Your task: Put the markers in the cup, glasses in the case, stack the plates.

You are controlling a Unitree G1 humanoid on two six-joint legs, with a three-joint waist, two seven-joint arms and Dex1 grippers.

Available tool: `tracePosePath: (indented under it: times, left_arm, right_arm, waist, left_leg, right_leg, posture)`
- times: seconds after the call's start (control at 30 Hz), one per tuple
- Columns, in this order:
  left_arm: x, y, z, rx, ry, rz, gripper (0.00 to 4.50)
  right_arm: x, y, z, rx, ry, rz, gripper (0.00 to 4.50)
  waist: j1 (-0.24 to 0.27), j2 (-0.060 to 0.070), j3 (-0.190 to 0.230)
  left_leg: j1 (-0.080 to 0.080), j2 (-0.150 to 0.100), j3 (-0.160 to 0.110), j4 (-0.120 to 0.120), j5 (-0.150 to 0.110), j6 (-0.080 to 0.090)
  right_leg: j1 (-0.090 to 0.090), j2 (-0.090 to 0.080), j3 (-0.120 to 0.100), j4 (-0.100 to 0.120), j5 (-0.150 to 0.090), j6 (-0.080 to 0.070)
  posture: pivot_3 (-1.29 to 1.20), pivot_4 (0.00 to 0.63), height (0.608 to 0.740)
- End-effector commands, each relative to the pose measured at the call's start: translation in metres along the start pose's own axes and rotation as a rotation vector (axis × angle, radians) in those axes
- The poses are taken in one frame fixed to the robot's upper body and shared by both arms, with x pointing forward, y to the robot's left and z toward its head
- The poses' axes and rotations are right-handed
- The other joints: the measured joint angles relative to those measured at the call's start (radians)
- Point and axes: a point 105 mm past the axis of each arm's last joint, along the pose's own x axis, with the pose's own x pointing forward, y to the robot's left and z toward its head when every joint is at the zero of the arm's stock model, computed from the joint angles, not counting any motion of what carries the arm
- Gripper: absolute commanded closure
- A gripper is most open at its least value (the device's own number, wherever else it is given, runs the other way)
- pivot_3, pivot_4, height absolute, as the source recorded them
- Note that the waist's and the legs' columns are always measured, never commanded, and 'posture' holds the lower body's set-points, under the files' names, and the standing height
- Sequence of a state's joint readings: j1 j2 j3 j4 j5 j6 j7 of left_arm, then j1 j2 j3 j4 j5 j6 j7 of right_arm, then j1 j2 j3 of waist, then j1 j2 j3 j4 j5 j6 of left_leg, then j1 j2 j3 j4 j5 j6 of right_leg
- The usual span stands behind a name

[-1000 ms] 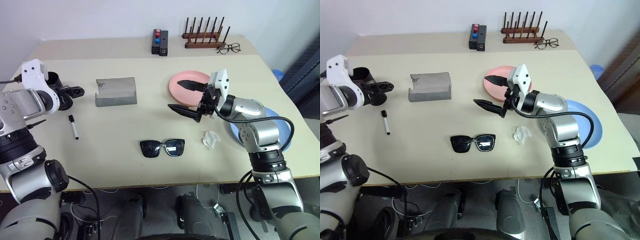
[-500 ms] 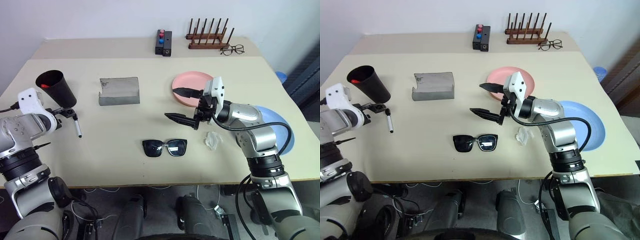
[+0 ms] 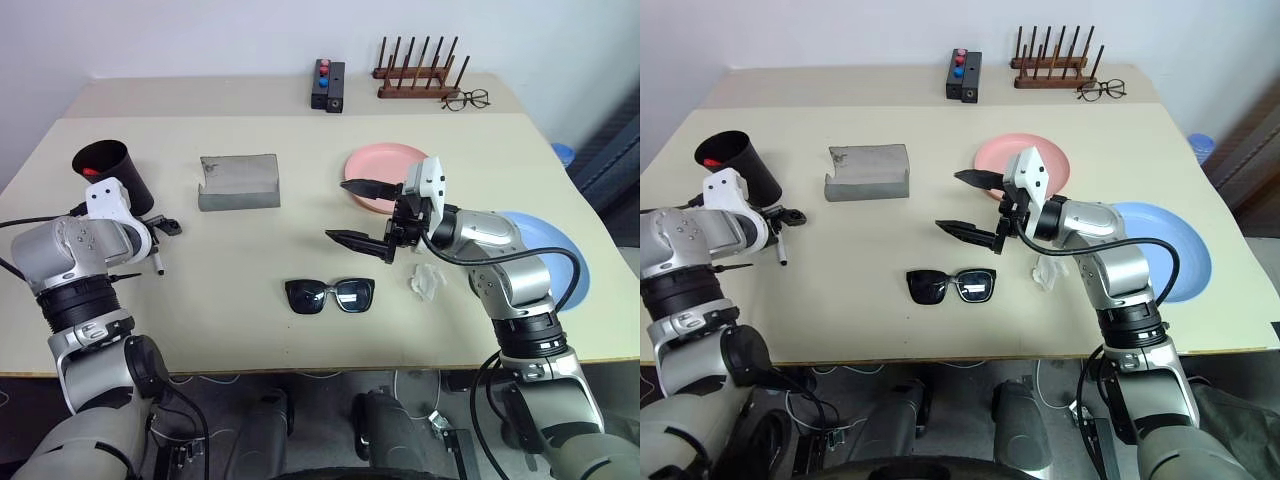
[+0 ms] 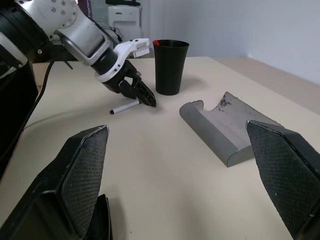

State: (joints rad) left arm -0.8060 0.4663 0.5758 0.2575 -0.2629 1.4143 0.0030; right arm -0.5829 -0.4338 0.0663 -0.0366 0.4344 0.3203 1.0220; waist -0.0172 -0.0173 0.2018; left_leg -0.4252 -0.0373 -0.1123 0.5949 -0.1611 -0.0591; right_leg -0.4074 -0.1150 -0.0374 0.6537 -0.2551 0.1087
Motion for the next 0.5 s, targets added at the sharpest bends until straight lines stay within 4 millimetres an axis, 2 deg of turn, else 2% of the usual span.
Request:
tracePosePath:
  times: [0.03, 0.23, 0.27, 0.5]
  left_arm:
    - [-0.0016, -0.0023, 0.0060, -0.007, 0.004, -0.011, 1.32]
    - [-0.0001, -0.0046, 0.0041, -0.018, 0.050, -0.040, 4.25]
    - [0.0001, -0.0041, 0.0048, -0.015, 0.047, -0.035, 4.43]
    - [-0.0025, -0.0015, 0.0009, -0.001, 0.074, -0.043, 4.43]
  right_arm:
    - [-0.0006, 0.0001, 0.0109, -0.039, -0.030, -0.009, 0.00]
    - [-0.0013, -0.0015, 0.0107, -0.044, -0.025, -0.020, 0.00]
    - [-0.0016, -0.0018, 0.0107, -0.044, -0.024, -0.022, 0.00]
    - [-0.0027, -0.0046, 0.0105, -0.049, -0.017, -0.038, 0.00]
  waist:
    - [0.000, 0.000, 0.000]
    - [0.001, 0.000, 0.000]
    - [0.002, 0.000, 0.000]
    - [0.001, 0.000, 0.000]
  left_leg:
    - [0.000, 0.000, 0.000, 0.000, 0.000, 0.000]
    - [0.000, 0.000, 0.000, 0.000, 0.000, 0.000]
    - [0.000, 0.000, 0.000, 0.000, 0.000, 0.000]
    - [0.000, 0.000, 0.000, 0.000, 0.000, 0.000]
  right_leg:
    - [0.000, 0.000, 0.000, 0.000, 0.000, 0.000]
    - [0.000, 0.000, 0.000, 0.000, 0.000, 0.000]
    - [0.000, 0.000, 0.000, 0.000, 0.000, 0.000]
    - [0.000, 0.000, 0.000, 0.000, 0.000, 0.000]
  posture:
    - [0.00, 0.150, 0.740]
    - [0.00, 0.150, 0.740]
    - [0.00, 0.150, 0.740]
    - [0.00, 0.150, 0.740]
